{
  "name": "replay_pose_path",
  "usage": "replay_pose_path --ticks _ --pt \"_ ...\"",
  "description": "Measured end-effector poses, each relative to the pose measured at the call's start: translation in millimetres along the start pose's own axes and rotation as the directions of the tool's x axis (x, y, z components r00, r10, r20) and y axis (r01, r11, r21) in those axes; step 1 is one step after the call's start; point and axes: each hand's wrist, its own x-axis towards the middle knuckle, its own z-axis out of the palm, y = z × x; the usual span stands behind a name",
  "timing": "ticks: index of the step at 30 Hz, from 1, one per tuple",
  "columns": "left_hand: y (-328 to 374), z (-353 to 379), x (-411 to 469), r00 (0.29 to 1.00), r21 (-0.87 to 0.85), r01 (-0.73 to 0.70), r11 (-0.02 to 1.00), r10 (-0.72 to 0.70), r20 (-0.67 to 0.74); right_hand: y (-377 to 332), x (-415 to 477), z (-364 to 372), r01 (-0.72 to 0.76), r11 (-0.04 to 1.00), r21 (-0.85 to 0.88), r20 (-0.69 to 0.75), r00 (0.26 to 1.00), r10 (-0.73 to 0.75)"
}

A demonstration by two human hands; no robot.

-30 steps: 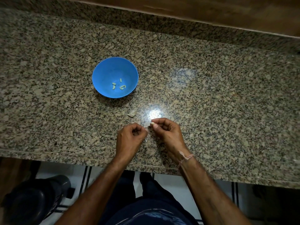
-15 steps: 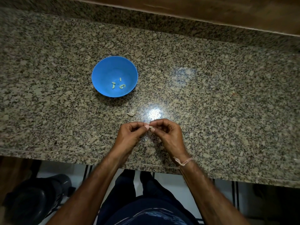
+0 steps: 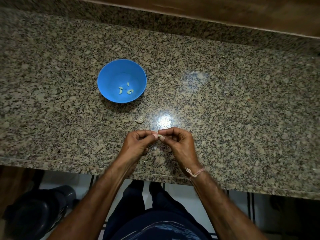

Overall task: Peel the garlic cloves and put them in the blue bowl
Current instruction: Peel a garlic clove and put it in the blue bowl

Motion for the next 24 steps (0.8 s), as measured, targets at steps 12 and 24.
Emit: replay_pose_path --ticks 12,24 --pt "-4 19 -7 0.969 0.256 -0.189 0.948 0.223 -0.108 4 -3 10 -0.169 0.975 0.141 -0.048 0.983 0.177" --pt "-18 13 -1 0.942 0.440 -0.166 0.883 0.274 -0.195 -4 1 5 -0.321 0.862 0.393 0.007 0.938 0.346"
